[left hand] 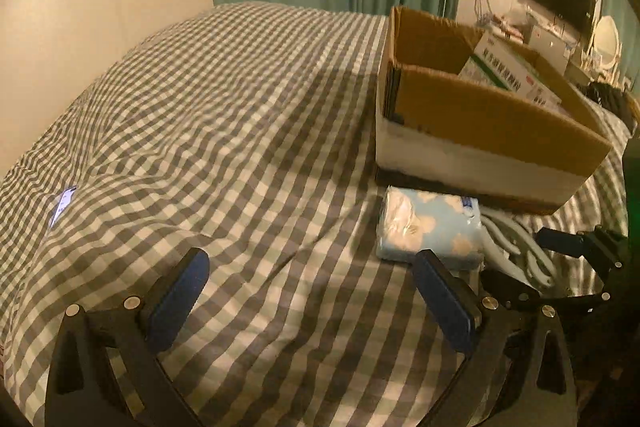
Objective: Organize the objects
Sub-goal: 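Grasp the blue tissue pack with the left gripper while the right grasps the grey clip, then release the tissue pack and grey clip into the cardboard box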
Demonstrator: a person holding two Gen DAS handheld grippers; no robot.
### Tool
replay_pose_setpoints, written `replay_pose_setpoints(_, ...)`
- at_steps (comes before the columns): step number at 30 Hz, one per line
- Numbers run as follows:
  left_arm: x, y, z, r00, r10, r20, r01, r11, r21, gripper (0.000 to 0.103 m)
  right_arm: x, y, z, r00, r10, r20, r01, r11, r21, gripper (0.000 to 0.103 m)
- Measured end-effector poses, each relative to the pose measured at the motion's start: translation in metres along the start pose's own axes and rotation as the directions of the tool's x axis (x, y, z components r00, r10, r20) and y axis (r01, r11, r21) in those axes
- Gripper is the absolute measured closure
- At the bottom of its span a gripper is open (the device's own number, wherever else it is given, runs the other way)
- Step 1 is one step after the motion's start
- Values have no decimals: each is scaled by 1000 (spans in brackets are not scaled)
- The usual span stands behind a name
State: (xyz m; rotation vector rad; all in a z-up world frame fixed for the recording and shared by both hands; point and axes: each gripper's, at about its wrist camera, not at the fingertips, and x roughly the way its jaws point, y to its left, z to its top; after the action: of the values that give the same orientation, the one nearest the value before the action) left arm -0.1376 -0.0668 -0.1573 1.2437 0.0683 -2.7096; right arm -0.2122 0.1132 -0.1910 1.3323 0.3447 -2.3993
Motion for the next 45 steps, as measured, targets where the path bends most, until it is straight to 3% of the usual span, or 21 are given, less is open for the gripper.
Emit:
replay_pose_setpoints(4, -2, -3, -2, 1000, 10, 0, -10, 1000, 18, 0, 1, 2, -8, 1000, -14, -2, 14, 999, -32, 37)
replay_pose_setpoints(6, -7, -5, -3, 1000, 18, 15, -18, 1000, 25, 0, -8, 0, -13, 999, -30, 12, 30, 999, -33, 53)
replay_pose_setpoints(8, -13, -10, -2, 999, 22, 29, -23, 999, 43, 0, -22, -1, -19, 996, -83, 40, 84, 996, -39, 76)
replay_pose_setpoints(10, -18, -18, 1, 999, 21, 40, -24, 997, 73, 0, -38, -4, -28, 991, -121, 61, 124, 991, -50, 76)
replay_pose_setpoints(14, -20, -43, 9, 998, -25, 61, 17, 991, 131, 0, -61, -22, -40, 993, -83, 84, 84, 996, -9, 81)
replay_pose_setpoints(20, 21, -77, 18, 995, -100, -23, 103, 970, 222, 0, -76, -34, -38, 993, -61, 106, 56, 998, 42, 81)
replay_pose_setpoints(23, 46, -77, 19, 993, -100, -62, 111, 969, 222, 0, -75, -34, -36, 993, -57, 107, 53, 998, 36, 81)
replay_pose_setpoints(24, 51, -75, 20, 990, -115, -80, 129, 970, 207, 1, -76, -36, -35, 993, -51, 105, 48, 998, 37, 81)
replay_pose_setpoints(27, 60, -64, 20, 973, -188, -132, 206, 969, 134, 18, -69, -33, -37, 995, -37, 97, 33, 999, 39, 81)
replay_pose_setpoints(28, 58, -61, 20, 971, -202, -131, 217, 969, 118, 28, -68, -33, -37, 995, -34, 95, 30, 999, 40, 81)
replay_pose_setpoints(31, 47, -58, 19, 968, -218, -124, 232, 966, 114, 28, -72, -34, -38, 994, -36, 101, 32, 999, 38, 81)
replay_pose_setpoints(35, 14, -57, 11, 982, -171, -80, 182, 971, 155, 29, -84, -31, -44, 992, -41, 117, 37, 999, 35, 81)
replay_pose_setpoints(39, -29, -50, 5, 981, -195, -16, 195, 970, 144, 29, -105, -31, -56, 990, -26, 138, 17, 998, 66, 81)
replay_pose_setpoints(45, -81, -56, 39, 974, -206, 91, 188, 967, 173, 29, -157, -23, -57, 972, -30, 232, 11, 996, 84, 81)
